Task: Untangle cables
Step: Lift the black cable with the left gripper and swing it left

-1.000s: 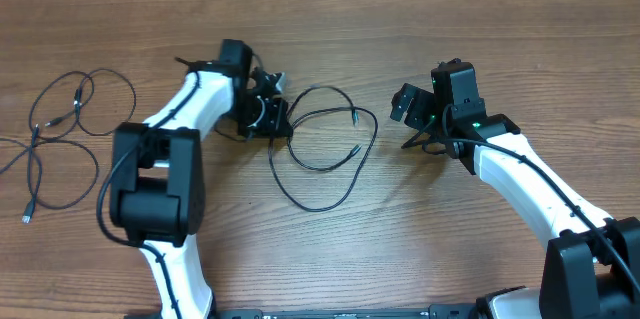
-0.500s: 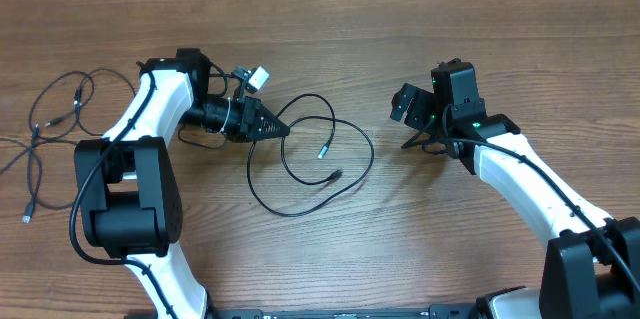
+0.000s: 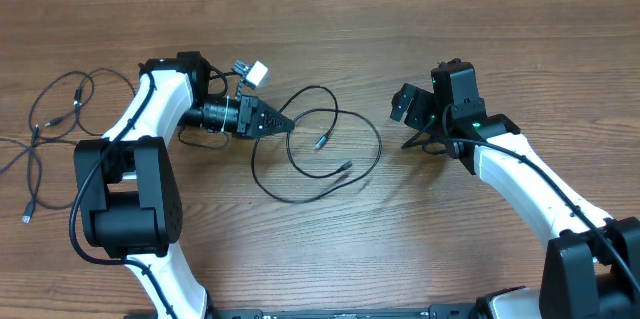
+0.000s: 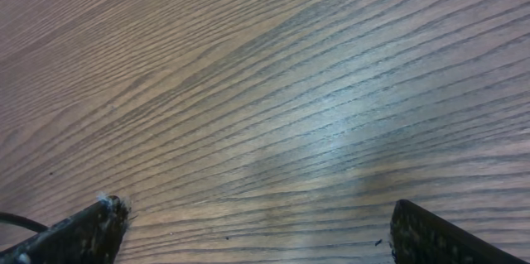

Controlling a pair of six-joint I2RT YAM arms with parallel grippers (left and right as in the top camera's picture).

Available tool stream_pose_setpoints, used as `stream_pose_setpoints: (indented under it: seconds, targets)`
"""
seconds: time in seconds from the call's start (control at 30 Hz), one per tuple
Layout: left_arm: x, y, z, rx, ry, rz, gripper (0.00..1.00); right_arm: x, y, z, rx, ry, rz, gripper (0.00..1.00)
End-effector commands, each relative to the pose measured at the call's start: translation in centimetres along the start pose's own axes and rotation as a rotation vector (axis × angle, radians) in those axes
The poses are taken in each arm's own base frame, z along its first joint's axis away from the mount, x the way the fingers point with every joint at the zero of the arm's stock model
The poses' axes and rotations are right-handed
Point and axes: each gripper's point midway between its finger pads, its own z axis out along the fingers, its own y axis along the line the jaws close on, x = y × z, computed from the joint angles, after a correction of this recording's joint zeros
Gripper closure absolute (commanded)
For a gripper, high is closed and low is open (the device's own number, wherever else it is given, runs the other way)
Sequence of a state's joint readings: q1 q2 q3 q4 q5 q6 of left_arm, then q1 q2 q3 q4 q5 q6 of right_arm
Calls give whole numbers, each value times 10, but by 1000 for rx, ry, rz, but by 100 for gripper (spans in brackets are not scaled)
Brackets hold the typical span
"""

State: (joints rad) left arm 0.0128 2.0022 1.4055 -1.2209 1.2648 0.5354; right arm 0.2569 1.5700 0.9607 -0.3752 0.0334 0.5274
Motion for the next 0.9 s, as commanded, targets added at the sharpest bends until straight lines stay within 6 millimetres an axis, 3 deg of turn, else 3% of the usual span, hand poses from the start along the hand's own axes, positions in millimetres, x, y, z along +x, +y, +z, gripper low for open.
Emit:
stream_pose_setpoints:
  seconds: [0.0, 0.23, 0.57, 0.87]
  targets:
    - [-10, -33, -2, 141, -76, 31, 96, -2, 1, 0, 2, -11, 0, 0]
    - [2, -43, -2, 162, -52, -85, 96, -2, 1, 0, 2, -11, 0, 0]
    - [10, -51, -3, 174, -40, -96, 96, -2, 1, 0, 3, -11, 0, 0]
    - [22, -62, -5, 184, -2, -245, 96, -2, 1, 0, 3, -11, 0, 0]
